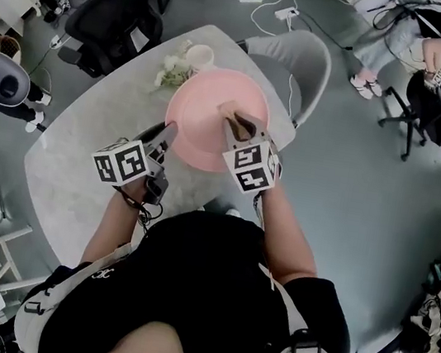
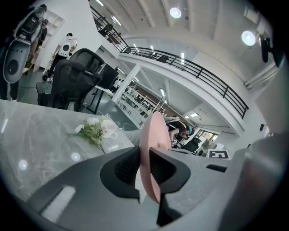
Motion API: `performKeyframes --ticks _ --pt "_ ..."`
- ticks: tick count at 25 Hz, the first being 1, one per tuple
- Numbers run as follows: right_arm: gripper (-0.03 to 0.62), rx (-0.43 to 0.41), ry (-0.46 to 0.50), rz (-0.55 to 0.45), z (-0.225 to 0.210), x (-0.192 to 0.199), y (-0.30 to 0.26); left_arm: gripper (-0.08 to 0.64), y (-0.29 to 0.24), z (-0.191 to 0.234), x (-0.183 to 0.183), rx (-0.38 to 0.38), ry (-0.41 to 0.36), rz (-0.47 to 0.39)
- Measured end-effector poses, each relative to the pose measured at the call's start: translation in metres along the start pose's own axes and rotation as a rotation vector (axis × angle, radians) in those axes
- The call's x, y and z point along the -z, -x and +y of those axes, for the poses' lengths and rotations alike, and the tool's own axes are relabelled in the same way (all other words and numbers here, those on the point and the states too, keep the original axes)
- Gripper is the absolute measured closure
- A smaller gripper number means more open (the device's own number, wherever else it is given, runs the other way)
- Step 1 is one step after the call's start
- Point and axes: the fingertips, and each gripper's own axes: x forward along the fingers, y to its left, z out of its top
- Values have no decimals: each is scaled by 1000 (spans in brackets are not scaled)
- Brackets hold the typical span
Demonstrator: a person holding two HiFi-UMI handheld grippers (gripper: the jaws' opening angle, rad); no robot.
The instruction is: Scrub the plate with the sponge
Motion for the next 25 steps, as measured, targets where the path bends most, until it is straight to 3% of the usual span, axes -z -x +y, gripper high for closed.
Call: performKeyframes --ticks 6,10,17,23,25 --pt "540 221 -45 34 -46 10 6 502 0 -9 2 44 -10 17" --pt "540 219 -43 65 -39 20 2 502 -2 -3 4 23 35 7" --pt "538 5 7 104 13 31 -5 502 -1 16 7 -35 133 -2" --pt "538 -338 177 192 91 48 -3 502 4 40 6 -95 212 -39" --pt "538 -411 198 207 107 53 -1 502 6 47 7 -109 227 -44"
